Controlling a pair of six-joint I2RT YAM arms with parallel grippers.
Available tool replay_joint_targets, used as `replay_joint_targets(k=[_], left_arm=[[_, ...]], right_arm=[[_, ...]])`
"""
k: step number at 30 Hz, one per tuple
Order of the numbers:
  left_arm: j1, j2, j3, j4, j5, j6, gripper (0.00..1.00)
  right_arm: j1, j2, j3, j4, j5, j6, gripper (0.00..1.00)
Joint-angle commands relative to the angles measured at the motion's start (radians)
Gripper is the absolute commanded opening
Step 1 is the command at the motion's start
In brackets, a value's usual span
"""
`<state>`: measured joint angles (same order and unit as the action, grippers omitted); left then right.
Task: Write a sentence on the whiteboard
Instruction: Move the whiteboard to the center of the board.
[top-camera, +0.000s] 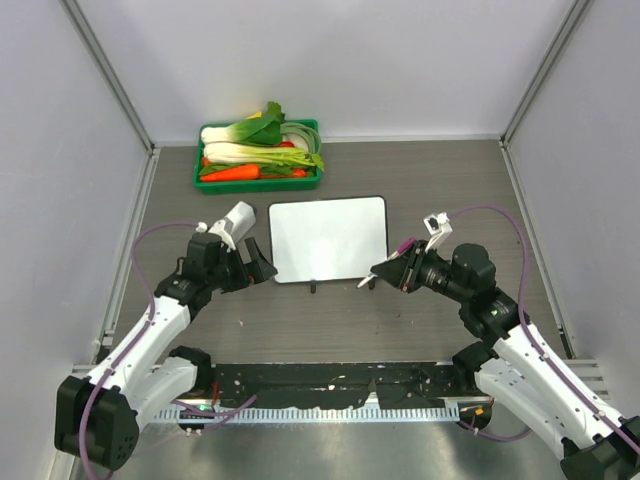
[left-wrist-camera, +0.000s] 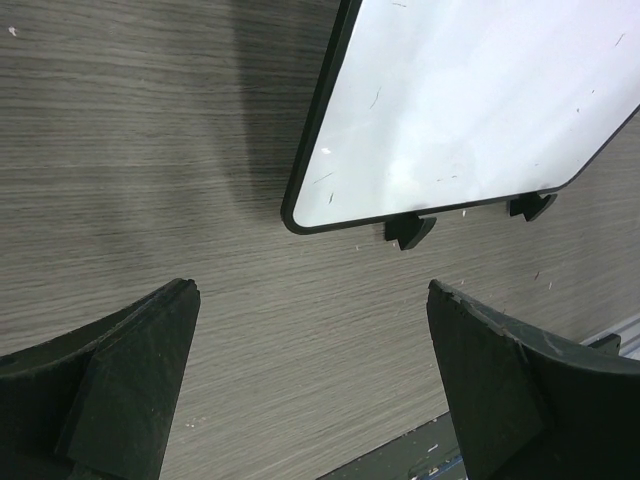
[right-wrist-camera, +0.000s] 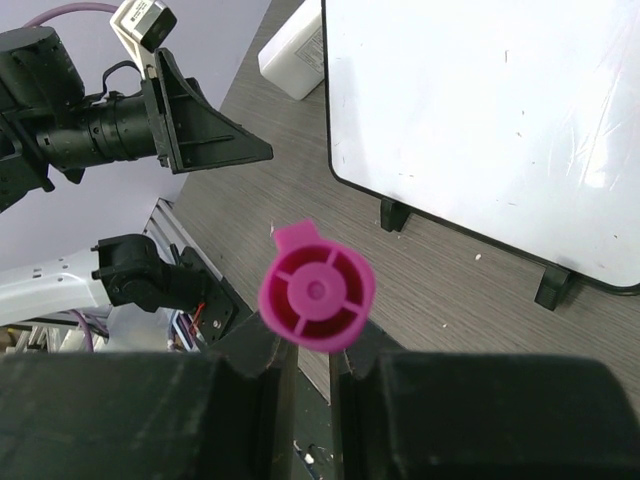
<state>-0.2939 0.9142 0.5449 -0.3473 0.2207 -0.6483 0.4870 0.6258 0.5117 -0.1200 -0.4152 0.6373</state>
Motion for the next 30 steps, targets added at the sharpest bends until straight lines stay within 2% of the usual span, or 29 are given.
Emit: replay_joint_targets(k=[1, 12, 30], left_arm=[[0.004, -0.009, 0.007, 0.041, -0.015, 0.002, 1.00], [0.002, -0.066, -0.023, 0.042, -0.004, -0.007, 1.00], [0.002, -0.058, -0.053, 0.068, 0.040, -0.024, 1.00]], right_arm=[[-0.001, -0.005, 0.004, 0.045, -0.005, -0.030, 0.01], [-0.001, -0.001, -0.015, 0.052, 0.012, -0.018, 0.01], [0.001, -0.037, -0.035, 0.034, 0.036, 0.004, 0.01]])
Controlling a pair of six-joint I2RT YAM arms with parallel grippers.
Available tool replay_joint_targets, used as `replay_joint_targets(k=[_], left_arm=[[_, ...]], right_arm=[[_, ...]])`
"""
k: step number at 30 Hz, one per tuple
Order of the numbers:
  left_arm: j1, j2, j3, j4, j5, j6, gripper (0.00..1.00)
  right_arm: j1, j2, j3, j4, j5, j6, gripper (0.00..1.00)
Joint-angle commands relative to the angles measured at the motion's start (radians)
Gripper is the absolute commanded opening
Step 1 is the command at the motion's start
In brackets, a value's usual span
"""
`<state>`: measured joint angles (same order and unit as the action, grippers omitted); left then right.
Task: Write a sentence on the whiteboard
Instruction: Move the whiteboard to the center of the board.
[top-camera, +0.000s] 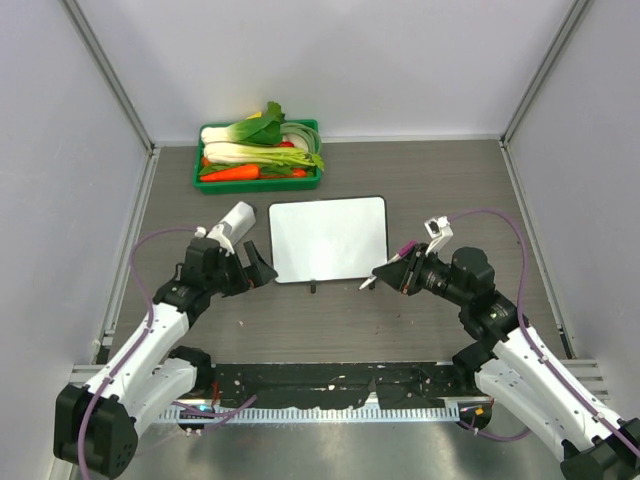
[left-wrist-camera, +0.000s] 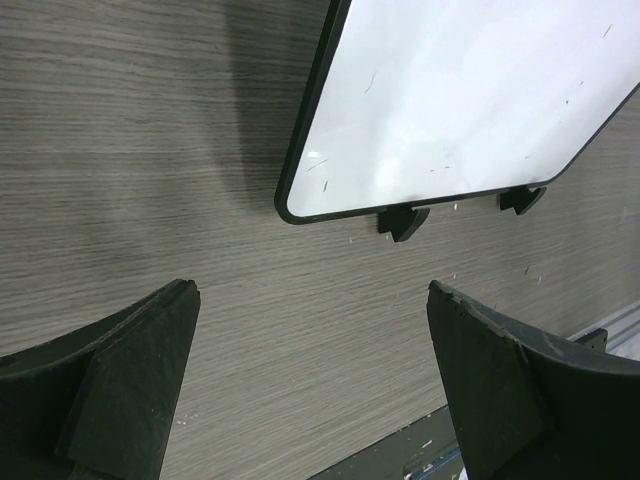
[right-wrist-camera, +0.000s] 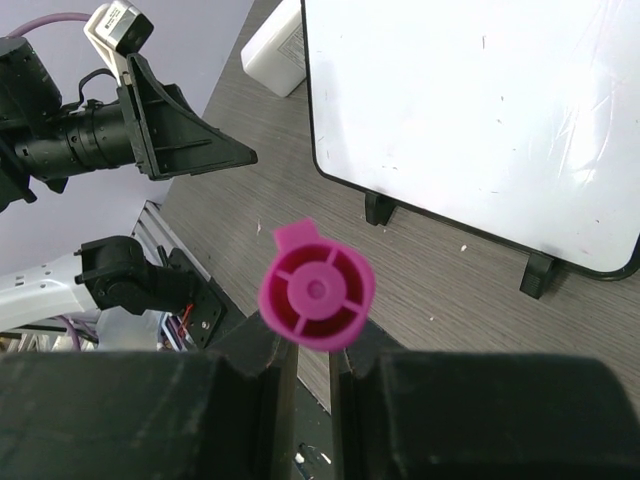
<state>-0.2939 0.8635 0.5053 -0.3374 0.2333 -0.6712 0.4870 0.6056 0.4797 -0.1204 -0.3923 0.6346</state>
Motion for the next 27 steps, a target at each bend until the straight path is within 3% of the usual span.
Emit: replay_joint_targets(k=[1, 19, 27], left_arm=[[0.004, -0.004, -0.014, 0.058, 0.029, -0.001, 1.00], [0.002, 0.048, -0.034, 0.104, 0.046, -0.008, 1.00], [0.004, 0.129, -0.037, 0.225, 0.104, 0.001, 0.96]], right_arm=[[-0.001, -0.020, -0.004, 0.036, 0.013, 0.008, 0.01], [-0.001, -0.015, -0.018, 0.044, 0.026, 0.017, 0.02], [0.001, 0.003, -0.021, 0.056, 0.047, 0.011, 0.01]])
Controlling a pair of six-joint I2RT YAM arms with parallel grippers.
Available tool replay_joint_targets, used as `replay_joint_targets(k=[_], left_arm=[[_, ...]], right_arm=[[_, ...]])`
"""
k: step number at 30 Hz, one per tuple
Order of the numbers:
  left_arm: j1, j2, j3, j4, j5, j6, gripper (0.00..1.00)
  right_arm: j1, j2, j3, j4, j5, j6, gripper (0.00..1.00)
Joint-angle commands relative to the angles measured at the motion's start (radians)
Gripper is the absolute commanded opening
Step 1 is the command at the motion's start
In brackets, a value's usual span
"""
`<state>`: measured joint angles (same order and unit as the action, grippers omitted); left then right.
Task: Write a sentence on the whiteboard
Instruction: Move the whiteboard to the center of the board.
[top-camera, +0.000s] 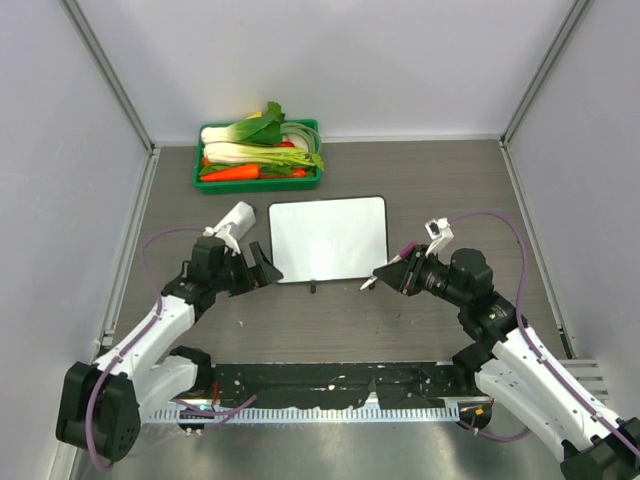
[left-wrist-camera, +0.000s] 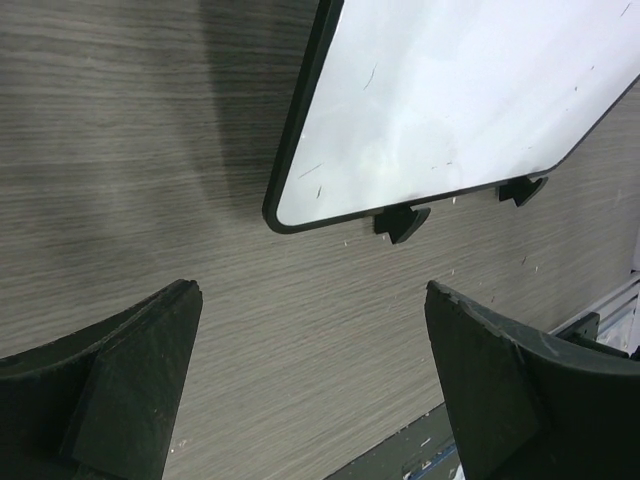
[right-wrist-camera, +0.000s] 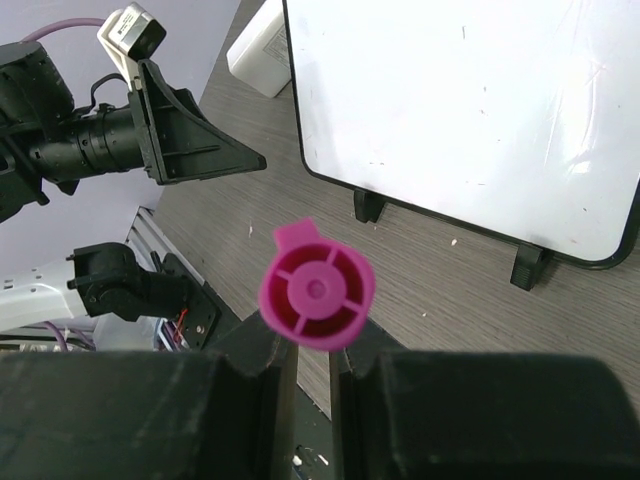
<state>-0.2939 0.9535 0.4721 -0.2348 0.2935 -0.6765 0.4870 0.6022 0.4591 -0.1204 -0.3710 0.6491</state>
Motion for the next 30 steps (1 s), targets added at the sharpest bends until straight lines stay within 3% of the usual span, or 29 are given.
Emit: replay_joint_targets(k=[1, 9, 18, 30], left_arm=[[0.004, 0.056, 0.000, 0.133, 0.044, 0.014, 0.95], [0.059, 0.244, 0.060, 0.290, 0.079, 0.066, 0.93], [0.111, 0.461, 0.092, 0.626, 0.301, 0.075, 0.87], [0.128, 0.574, 0.109, 0.837, 0.469, 0.088, 0.77]], right_arm=[[-0.001, 0.011, 0.000, 0.059, 0.027, -0.002, 0.01], [-0.001, 0.053, 0.015, 0.074, 0.026, -0.009, 0.01], [-0.001, 0.082, 0.041, 0.074, 0.034, -0.028, 0.01], [-0.001, 0.174, 0.050, 0.113, 0.030, -0.034, 0.02]])
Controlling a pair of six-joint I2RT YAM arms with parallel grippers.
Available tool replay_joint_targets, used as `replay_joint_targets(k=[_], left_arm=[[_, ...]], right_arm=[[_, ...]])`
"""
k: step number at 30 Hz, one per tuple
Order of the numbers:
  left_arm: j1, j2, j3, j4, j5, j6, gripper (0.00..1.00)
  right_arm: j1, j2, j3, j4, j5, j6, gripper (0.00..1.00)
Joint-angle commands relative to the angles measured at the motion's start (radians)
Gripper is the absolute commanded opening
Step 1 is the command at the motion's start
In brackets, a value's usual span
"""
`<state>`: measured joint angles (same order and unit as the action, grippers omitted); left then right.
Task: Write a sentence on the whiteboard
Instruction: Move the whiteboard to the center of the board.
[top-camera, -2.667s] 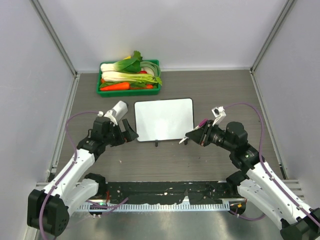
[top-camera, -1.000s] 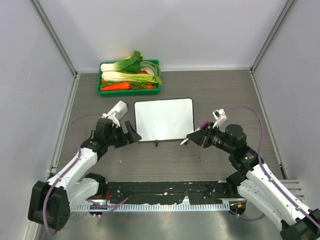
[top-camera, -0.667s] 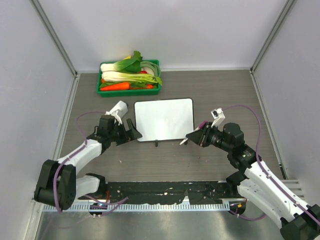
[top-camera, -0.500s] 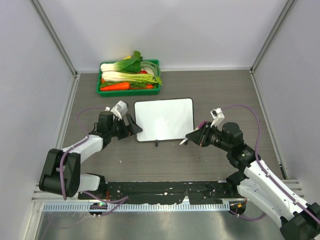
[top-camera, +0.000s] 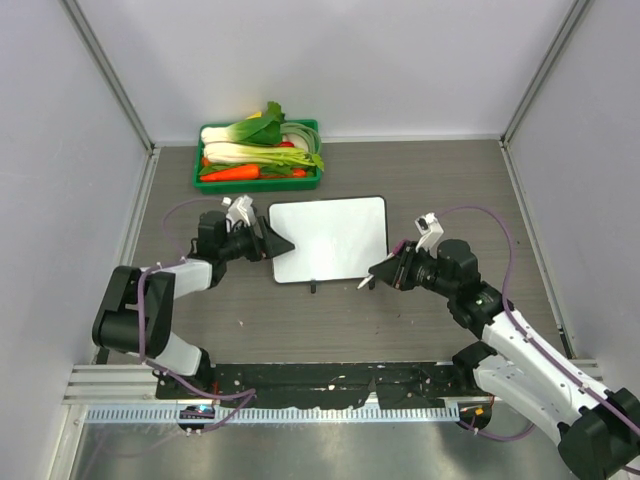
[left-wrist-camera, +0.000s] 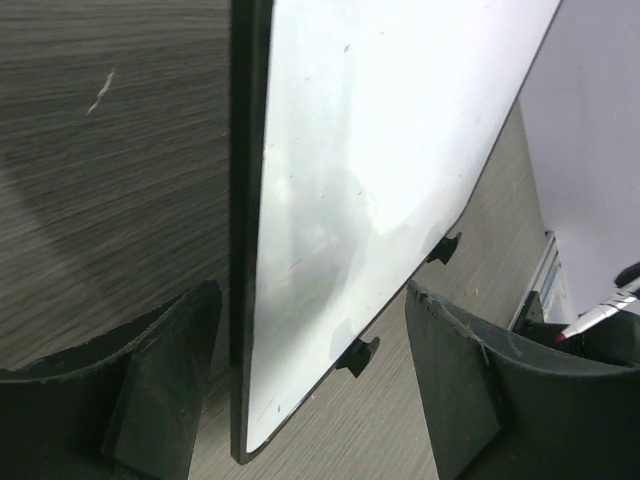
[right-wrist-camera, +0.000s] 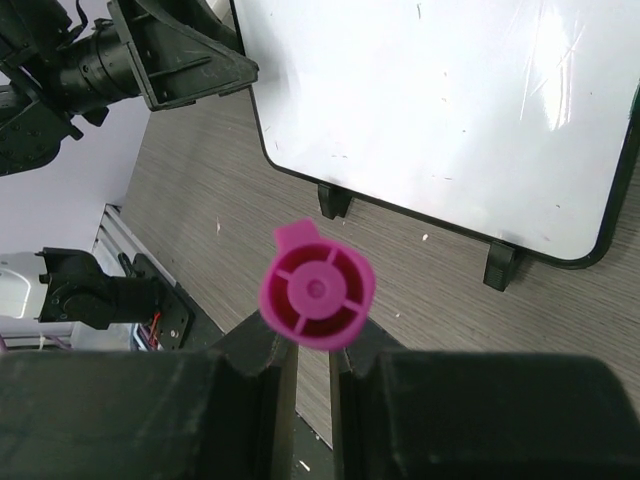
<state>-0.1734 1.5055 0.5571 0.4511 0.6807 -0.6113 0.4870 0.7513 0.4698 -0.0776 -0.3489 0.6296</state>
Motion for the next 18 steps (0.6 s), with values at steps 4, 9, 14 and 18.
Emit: replay_joint_targets(k=[4, 9, 14, 18], left_arm=[[0.006, 0.070, 0.013, 0.251, 0.135, -0.004, 0.58], [0.008, 0.145, 0.023, 0.317, 0.200, -0.039, 0.25], [0.006, 0.188, 0.009, 0.365, 0.214, -0.058, 0.00], [0.006, 0.191, -0.019, 0.405, 0.226, -0.062, 0.00]], right_arm=[[-0.001, 0.048, 0.024, 0.137, -0.009, 0.004, 0.01], [-0.001, 0.049, 0.030, 0.145, -0.004, 0.008, 0.01], [-0.002, 0.051, 0.041, 0.144, -0.001, -0.005, 0.01], [-0.001, 0.046, 0.041, 0.137, 0.002, -0.013, 0.01]])
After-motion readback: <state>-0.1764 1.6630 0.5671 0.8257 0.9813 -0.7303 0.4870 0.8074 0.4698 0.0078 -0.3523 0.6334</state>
